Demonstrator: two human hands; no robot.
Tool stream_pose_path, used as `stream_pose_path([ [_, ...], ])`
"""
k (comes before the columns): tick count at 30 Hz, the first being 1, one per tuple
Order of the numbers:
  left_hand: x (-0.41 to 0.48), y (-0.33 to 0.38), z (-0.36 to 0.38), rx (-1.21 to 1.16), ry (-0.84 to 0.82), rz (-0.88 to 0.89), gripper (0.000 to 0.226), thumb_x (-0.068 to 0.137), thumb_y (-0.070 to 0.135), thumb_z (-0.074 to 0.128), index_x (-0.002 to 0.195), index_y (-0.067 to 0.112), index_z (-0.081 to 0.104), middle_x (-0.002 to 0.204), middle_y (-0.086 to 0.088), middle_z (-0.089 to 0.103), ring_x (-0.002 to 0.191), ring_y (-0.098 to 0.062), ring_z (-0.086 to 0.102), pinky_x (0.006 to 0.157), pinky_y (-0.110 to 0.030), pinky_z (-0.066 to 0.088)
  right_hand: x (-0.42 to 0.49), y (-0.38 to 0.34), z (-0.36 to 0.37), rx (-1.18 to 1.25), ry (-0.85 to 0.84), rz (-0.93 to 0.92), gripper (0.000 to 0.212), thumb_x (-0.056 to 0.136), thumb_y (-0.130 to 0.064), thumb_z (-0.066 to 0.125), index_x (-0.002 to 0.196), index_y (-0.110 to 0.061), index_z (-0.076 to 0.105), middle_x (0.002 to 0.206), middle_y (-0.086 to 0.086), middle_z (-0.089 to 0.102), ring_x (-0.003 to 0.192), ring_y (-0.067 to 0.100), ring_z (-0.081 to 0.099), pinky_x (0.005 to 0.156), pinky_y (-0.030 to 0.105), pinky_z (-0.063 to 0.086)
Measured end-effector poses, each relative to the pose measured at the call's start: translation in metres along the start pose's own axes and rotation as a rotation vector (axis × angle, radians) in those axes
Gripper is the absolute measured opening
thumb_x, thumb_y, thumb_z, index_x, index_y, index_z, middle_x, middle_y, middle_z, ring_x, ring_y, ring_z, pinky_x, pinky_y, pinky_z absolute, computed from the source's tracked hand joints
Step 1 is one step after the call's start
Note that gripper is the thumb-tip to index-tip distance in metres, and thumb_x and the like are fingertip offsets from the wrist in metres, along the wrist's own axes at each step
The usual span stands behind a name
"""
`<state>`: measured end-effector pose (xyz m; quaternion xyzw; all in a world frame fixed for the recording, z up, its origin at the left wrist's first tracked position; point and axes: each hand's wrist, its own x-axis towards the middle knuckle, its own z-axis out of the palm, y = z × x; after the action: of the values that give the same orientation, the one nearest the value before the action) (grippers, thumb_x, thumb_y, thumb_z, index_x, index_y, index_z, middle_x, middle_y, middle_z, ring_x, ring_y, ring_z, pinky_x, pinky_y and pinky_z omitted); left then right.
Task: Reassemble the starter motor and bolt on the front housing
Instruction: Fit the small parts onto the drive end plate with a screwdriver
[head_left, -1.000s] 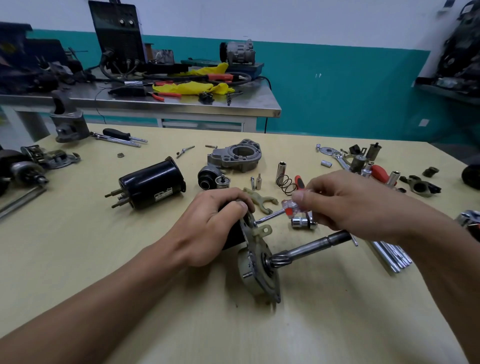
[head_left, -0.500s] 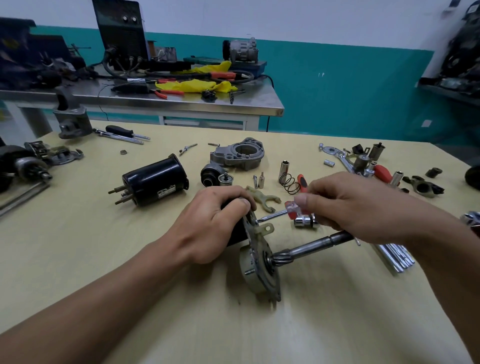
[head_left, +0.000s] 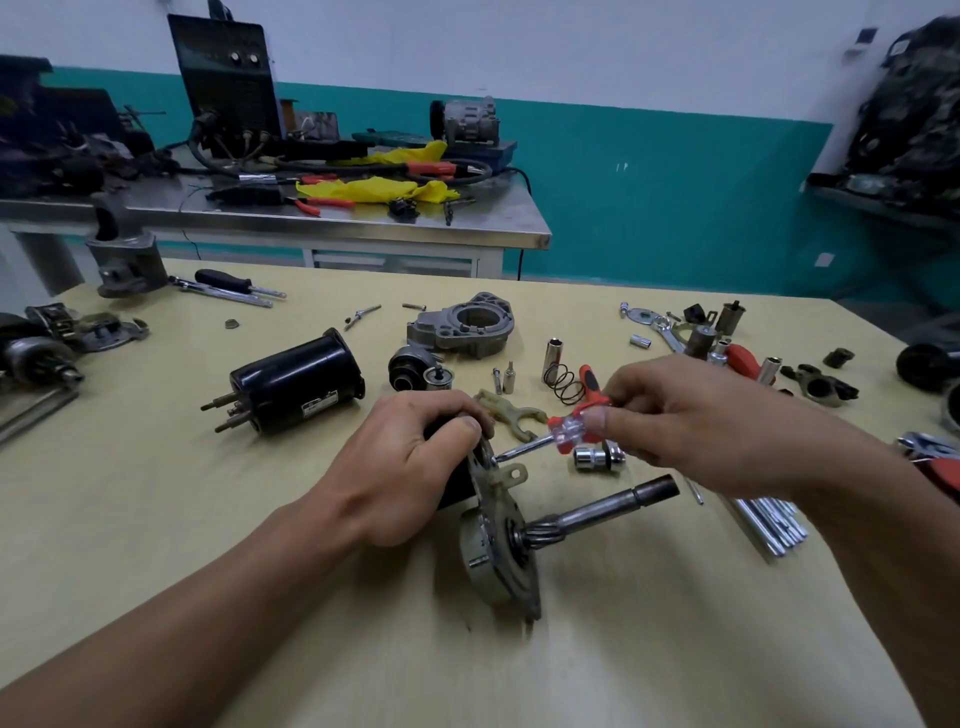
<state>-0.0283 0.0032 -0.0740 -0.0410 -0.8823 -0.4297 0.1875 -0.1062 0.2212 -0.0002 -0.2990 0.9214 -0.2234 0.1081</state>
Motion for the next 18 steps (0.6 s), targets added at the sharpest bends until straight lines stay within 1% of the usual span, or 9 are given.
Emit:
stream_pose_path([
  [2, -0.0002, 0.0002, -0.0004, -0.003, 0.008, 0.01, 0.028, 0.085, 0.031, 0.044, 0.084, 0.027, 0.072, 0.085, 0.014, 0.07, 0.089, -0.001, 0.061, 0.067, -0.009, 0.041, 0.0028, -0.002, 0.0036, -0.004, 0.01, 0.019, 0.064, 0.09, -0.063, 0.04, 0.076, -0.005, 0.065, 0.055, 0.0, 0.046, 0.044, 0.008, 0.037, 0.05, 0.028, 0.033],
  [3, -0.0001, 0.0004, -0.0006, -0.007, 0.008, 0.01, 0.028, 0.085, 0.031, 0.045, 0.083, 0.027, 0.072, 0.083, 0.015, 0.069, 0.088, -0.001, 0.061, 0.066, -0.009, 0.041, 0.0037, -0.0026, 0.0047, 0.028, 0.018, 0.037, 0.074, 0.086, -0.067, 0.037, 0.073, 0.001, 0.063, 0.054, 0.001, 0.042, 0.041, 0.009, 0.033, 0.049, 0.029, 0.031],
  [4, -0.0002, 0.0007, -0.0008, -0.011, 0.006, 0.006, 0.027, 0.085, 0.032, 0.044, 0.083, 0.027, 0.071, 0.082, 0.015, 0.068, 0.087, -0.002, 0.061, 0.066, -0.01, 0.041, 0.0045, -0.0031, 0.0052, 0.082, 0.02, 0.05, 0.078, 0.081, -0.071, 0.035, 0.07, 0.001, 0.064, 0.051, 0.001, 0.04, 0.039, 0.009, 0.032, 0.049, 0.029, 0.03],
  [7, -0.0009, 0.0017, -0.0006, -0.022, 0.002, -0.003, 0.027, 0.084, 0.032, 0.044, 0.082, 0.027, 0.071, 0.082, 0.014, 0.067, 0.085, -0.004, 0.061, 0.066, -0.013, 0.042, 0.004, -0.0049, 0.006, 0.222, -0.006, 0.042, 0.068, 0.069, -0.077, 0.037, 0.067, -0.018, 0.071, 0.051, -0.004, 0.049, 0.044, 0.008, 0.041, 0.054, 0.032, 0.037],
  [9, -0.0006, 0.002, -0.0006, -0.026, 0.007, -0.004, 0.027, 0.084, 0.031, 0.045, 0.082, 0.027, 0.071, 0.081, 0.012, 0.068, 0.086, -0.004, 0.061, 0.067, -0.012, 0.042, 0.0027, -0.002, 0.0038, 0.215, -0.02, 0.035, 0.056, 0.071, -0.075, 0.045, 0.085, -0.026, 0.069, 0.062, -0.004, 0.065, 0.058, 0.008, 0.057, 0.064, 0.033, 0.046],
  [11, -0.0004, 0.0021, -0.0005, -0.033, 0.013, -0.007, 0.028, 0.083, 0.03, 0.045, 0.082, 0.025, 0.072, 0.08, 0.013, 0.068, 0.085, -0.002, 0.061, 0.067, -0.01, 0.042, 0.0009, 0.0015, 0.0004, 0.218, -0.036, 0.034, 0.036, 0.08, -0.061, 0.06, 0.1, -0.031, 0.064, 0.073, -0.007, 0.072, 0.066, 0.006, 0.064, 0.067, 0.03, 0.049],
  [13, 0.0001, 0.0018, 0.0, -0.033, 0.015, -0.009, 0.028, 0.083, 0.03, 0.045, 0.081, 0.025, 0.072, 0.08, 0.017, 0.068, 0.084, -0.001, 0.061, 0.066, -0.009, 0.04, -0.0005, 0.0022, -0.0012, 0.196, -0.048, 0.01, 0.025, 0.085, -0.05, 0.064, 0.098, -0.029, 0.067, 0.068, -0.008, 0.07, 0.061, 0.005, 0.06, 0.063, 0.029, 0.046],
  [15, 0.0002, 0.0016, 0.001, -0.038, 0.014, -0.016, 0.027, 0.083, 0.03, 0.045, 0.08, 0.026, 0.071, 0.08, 0.023, 0.067, 0.084, 0.002, 0.061, 0.065, -0.007, 0.039, 0.0009, 0.0016, 0.0005, 0.143, -0.032, 0.016, 0.032, 0.087, -0.055, 0.058, 0.085, -0.025, 0.07, 0.058, -0.005, 0.059, 0.054, 0.006, 0.05, 0.058, 0.032, 0.041],
  [18, 0.0012, 0.0009, 0.0015, -0.032, 0.024, -0.015, 0.028, 0.083, 0.029, 0.044, 0.079, 0.025, 0.072, 0.083, 0.025, 0.068, 0.087, 0.003, 0.062, 0.066, -0.007, 0.039, 0.0041, 0.0, 0.007, 0.17, -0.021, 0.083, 0.057, 0.09, -0.063, 0.045, 0.068, -0.014, 0.066, 0.049, -0.005, 0.042, 0.04, 0.006, 0.035, 0.053, 0.032, 0.032],
])
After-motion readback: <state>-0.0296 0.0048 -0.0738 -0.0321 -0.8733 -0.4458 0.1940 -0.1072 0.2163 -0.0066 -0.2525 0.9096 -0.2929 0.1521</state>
